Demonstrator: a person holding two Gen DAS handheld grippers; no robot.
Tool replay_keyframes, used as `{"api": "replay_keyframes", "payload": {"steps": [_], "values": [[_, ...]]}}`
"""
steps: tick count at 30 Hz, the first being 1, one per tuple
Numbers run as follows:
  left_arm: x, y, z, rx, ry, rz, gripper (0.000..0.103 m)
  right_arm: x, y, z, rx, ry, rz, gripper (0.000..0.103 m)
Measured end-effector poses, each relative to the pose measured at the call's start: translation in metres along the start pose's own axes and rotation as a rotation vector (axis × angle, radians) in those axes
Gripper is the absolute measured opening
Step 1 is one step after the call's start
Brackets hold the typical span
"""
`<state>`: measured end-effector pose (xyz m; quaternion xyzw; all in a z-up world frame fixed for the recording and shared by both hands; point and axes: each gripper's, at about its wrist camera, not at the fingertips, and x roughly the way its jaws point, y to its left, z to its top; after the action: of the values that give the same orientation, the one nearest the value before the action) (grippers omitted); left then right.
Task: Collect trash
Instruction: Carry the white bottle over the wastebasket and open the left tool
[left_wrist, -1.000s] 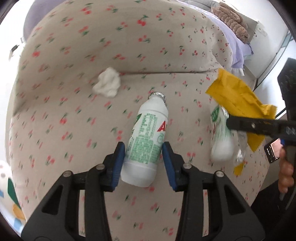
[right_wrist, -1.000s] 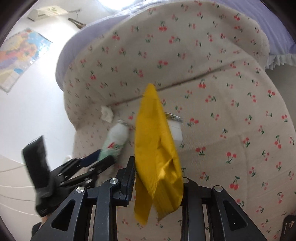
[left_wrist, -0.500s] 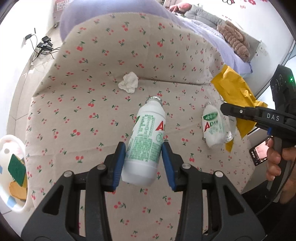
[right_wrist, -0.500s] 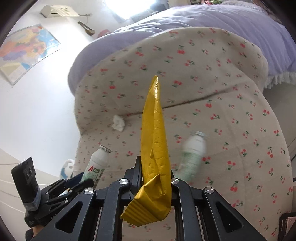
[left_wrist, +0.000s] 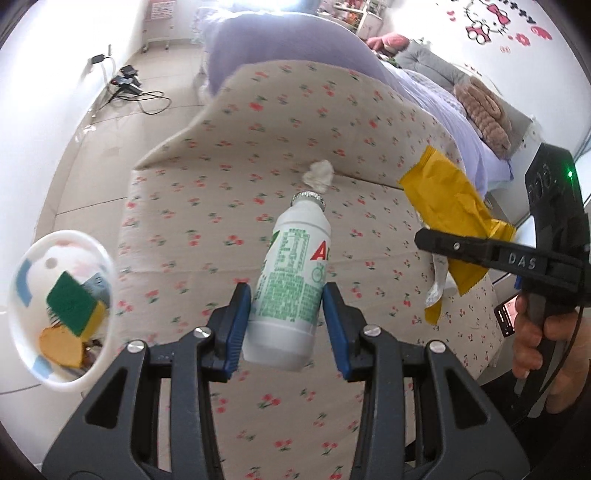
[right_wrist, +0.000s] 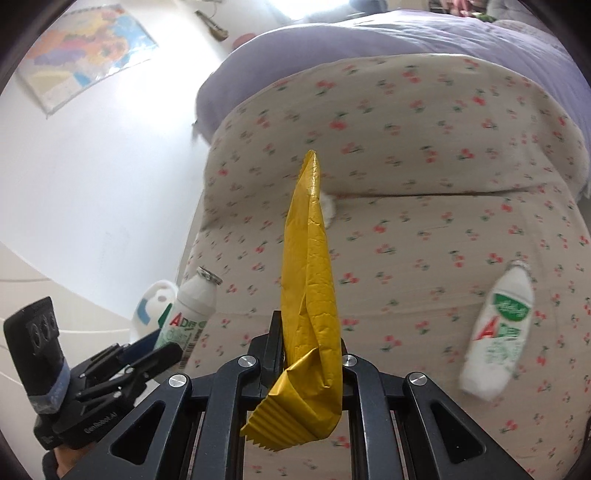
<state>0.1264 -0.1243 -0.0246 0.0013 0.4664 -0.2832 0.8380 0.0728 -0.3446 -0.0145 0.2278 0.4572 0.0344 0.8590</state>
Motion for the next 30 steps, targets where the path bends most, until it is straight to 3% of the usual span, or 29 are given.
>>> {"api": "replay_keyframes", "payload": {"steps": [30], "values": [[-0.074,0.164,-0.043,-0.315,-0.112,0.141,0.042,0.094,0.158,-0.019,-0.205,0.111,0.073,0.013]]}}
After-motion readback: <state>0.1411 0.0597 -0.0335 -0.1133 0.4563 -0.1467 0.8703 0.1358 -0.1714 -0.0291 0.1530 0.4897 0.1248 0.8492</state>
